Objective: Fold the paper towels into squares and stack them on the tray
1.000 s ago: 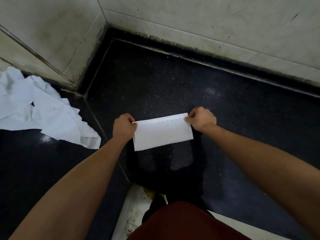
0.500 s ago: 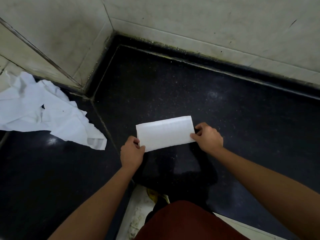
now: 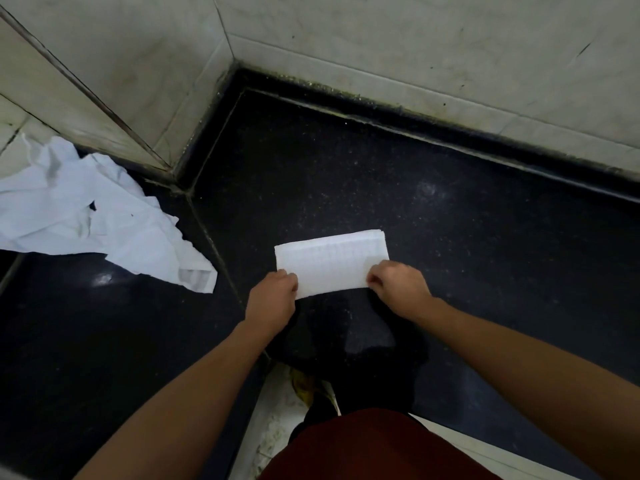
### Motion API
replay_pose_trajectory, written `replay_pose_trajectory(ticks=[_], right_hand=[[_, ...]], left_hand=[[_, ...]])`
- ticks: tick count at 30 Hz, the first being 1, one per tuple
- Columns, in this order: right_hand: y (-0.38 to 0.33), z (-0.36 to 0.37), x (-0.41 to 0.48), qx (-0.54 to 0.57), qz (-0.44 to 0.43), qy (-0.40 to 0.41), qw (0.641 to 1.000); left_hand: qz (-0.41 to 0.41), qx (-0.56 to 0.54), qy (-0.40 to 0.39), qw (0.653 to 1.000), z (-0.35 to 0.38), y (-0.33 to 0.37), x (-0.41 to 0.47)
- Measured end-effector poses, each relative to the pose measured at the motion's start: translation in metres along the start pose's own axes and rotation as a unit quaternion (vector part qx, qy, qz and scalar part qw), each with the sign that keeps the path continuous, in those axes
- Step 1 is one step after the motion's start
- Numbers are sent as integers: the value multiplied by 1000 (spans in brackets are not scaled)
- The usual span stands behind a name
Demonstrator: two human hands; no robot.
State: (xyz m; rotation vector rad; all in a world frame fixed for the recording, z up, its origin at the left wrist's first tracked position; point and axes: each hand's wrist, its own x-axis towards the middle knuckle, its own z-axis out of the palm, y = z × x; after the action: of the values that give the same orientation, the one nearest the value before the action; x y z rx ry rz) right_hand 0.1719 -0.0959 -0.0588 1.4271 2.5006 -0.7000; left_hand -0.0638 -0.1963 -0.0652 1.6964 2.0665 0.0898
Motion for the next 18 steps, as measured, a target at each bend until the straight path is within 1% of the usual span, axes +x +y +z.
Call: replay_pose_trajectory(ticks=[2,4,6,9,11,13,16,18], right_hand=[[8,-2,0,23,39,-7,999],[14,-5,0,23,59,-15,998],[15,-10,5,29,87,-13,996],[9,-20,21,62,161,41,984],[3,-24,33,62,208,36,976],[-4,-24,43,70,246,11,967],[-6,-22,54,157,301,-20,940],[-3,-27,58,259,332,-29,906]], left_hand=[[-26,-27,-20,999,1,-5,1],[-26,-31,-20,999,1,-9,2],[6,8,-12,1000,0,-12,3],[67,106,11,992,-6,-15,8],[74,125,-25,989,-12,-16,13],[54,120,-63,989,-15,-18,17],[45,125,-73,988,-17,-18,19],[48,124,-74,988,-19,-16,19]])
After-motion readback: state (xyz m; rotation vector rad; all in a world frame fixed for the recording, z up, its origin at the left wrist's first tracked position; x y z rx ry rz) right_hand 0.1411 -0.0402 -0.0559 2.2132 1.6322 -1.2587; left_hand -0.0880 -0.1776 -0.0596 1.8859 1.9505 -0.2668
